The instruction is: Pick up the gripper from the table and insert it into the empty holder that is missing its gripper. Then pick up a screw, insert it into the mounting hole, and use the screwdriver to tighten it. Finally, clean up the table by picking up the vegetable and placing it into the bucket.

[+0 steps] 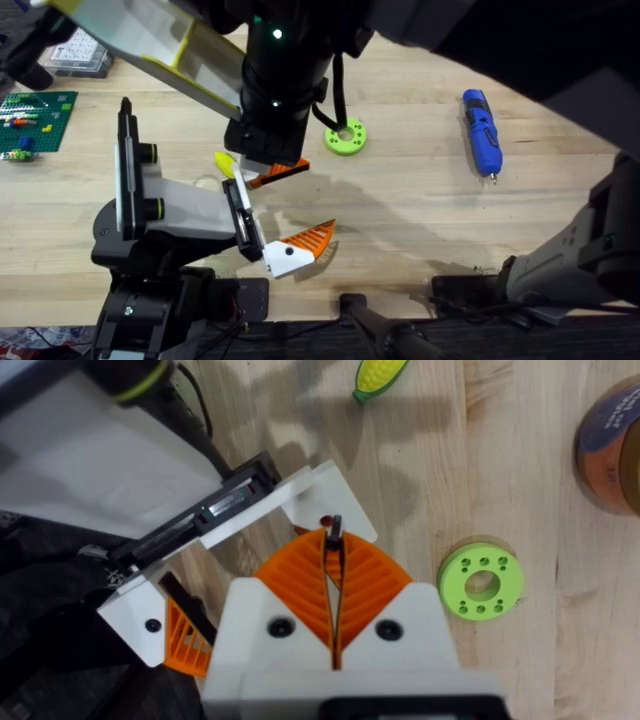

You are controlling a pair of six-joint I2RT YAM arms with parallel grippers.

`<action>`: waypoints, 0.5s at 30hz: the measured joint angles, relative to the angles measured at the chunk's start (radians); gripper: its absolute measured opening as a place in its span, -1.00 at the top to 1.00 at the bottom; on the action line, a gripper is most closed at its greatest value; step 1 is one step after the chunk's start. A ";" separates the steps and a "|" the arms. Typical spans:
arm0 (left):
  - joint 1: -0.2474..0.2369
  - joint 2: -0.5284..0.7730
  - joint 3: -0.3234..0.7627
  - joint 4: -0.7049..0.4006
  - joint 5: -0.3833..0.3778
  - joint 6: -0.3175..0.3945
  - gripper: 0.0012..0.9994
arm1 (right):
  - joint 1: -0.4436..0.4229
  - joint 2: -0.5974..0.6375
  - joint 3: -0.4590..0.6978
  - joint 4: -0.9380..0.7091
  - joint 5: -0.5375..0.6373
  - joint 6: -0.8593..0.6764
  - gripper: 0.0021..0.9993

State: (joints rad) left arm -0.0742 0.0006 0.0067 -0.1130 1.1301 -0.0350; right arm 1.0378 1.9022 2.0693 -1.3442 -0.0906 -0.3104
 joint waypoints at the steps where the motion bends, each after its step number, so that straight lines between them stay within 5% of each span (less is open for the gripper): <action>1: 0.000 0.000 0.000 0.001 0.000 -0.001 -0.97 | 0.000 0.000 0.000 0.000 0.000 0.000 0.98; 15: 0.000 0.000 0.000 0.001 0.000 -0.003 -0.97 | 0.000 0.000 0.000 0.023 -0.001 -0.001 0.98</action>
State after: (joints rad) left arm -0.0742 0.0006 0.0067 -0.1120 1.1305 -0.0380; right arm 1.0378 1.9022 2.0693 -1.3212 -0.0917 -0.3111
